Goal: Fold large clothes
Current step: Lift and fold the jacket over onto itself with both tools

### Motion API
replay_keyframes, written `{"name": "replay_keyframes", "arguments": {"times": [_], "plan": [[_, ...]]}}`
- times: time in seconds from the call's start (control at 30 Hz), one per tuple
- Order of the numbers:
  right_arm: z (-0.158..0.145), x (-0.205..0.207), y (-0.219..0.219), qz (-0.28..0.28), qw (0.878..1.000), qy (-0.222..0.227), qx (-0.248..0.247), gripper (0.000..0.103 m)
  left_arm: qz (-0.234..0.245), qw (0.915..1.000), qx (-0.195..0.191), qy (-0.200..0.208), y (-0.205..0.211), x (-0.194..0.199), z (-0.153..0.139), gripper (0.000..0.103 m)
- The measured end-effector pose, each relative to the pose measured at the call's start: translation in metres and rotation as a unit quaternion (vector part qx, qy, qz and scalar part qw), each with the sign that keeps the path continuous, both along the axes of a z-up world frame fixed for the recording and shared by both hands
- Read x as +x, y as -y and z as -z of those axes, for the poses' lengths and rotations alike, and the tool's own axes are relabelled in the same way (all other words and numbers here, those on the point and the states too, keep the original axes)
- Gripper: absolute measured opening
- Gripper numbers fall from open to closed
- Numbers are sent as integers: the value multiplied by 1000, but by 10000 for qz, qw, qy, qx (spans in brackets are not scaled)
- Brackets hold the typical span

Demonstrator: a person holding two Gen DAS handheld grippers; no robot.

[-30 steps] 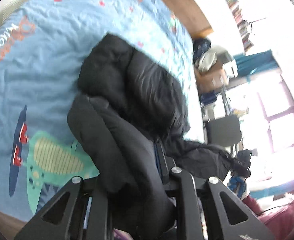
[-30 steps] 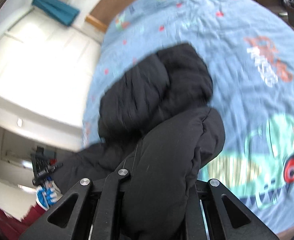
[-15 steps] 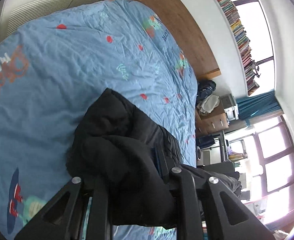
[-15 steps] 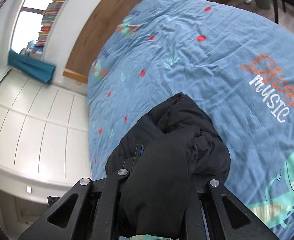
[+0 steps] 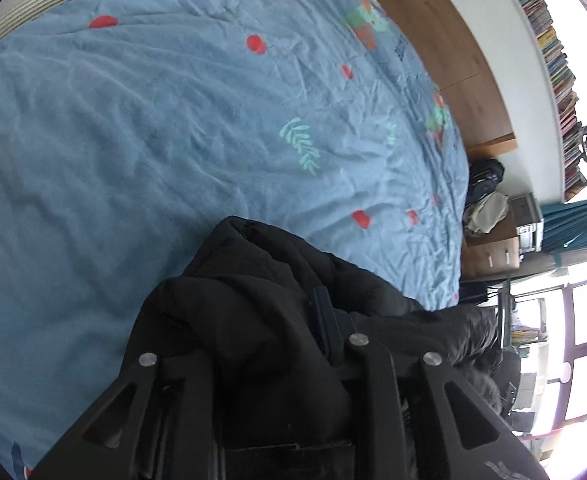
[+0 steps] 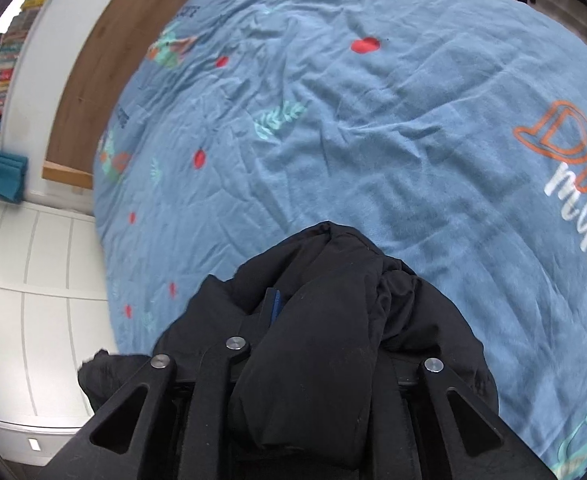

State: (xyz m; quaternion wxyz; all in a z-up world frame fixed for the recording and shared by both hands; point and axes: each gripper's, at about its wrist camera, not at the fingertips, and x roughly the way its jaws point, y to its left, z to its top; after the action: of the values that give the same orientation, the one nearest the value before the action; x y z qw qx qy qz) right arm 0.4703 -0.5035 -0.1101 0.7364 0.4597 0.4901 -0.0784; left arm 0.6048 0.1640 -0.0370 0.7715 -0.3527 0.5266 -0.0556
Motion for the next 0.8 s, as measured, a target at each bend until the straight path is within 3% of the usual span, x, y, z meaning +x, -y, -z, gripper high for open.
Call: {"name": "replay_keyframes", "arguments": {"times": [0.27,0.37,0.43,0.47,0.53,0.6,0.67,0.8], "plan": [[47,28,-4,-16,9996,-268,56,16,-47,9994,-116,-320,11,30,59,27],[51,32,-6,-63,9996,-291,26,20,-52,9992,-184,-359,10,35,64,29],[52,32,-4,-26,9996,-272,122,23,-22,9992,-251,-297,9,34,60,37],[51,32,-3,-12,9995,-232,199,29,-36,9992,-330,-240,7,32,55,40],[48,33,-1,-36,9995,-120,307,43,-163,9979,-619,-57,-1,28,43,56],[39,32,0,-46,9994,64,325,62,-300,9953,-913,146,-9,24,29,65],[30,33,1,-84,9991,223,365,71,-385,9932,-1058,282,-15,21,15,68],[17,32,10,84,9976,461,508,78,-621,9879,-1328,501,-31,18,-11,71]]}}
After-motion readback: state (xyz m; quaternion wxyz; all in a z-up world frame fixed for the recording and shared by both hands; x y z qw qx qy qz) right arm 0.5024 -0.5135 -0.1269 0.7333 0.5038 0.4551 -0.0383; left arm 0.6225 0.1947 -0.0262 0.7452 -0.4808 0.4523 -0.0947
